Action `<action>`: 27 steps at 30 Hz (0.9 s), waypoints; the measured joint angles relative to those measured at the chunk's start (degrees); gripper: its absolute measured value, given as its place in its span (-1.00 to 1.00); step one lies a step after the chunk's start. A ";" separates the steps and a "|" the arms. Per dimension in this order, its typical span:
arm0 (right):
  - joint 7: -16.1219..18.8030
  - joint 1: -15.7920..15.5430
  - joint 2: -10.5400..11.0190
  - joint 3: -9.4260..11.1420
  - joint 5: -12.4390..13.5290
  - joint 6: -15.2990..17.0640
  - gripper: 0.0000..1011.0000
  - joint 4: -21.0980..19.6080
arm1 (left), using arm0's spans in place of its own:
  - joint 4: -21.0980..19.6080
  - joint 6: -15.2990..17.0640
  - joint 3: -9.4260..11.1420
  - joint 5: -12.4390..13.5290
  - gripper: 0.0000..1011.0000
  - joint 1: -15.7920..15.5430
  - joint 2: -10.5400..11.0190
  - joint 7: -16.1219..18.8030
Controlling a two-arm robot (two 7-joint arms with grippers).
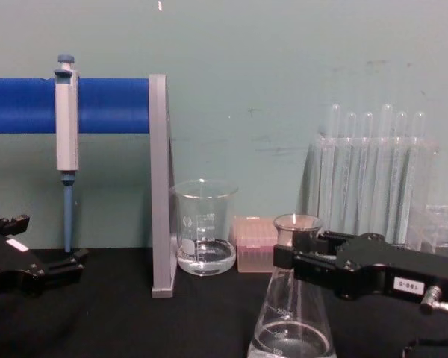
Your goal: Grasp the erlenmeyer flask with one hand, shake it three times, then place it back.
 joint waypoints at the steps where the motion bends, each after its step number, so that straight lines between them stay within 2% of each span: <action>1: 0.02 0.06 -0.02 -0.06 -0.02 0.04 -0.11 0.07 | 0.00 0.00 0.00 0.00 0.98 0.00 0.00 0.00; 27: 0.17 0.82 -0.23 -0.62 -0.18 1.01 -0.11 1.20 | 0.00 0.00 0.00 0.00 0.98 0.00 0.00 0.00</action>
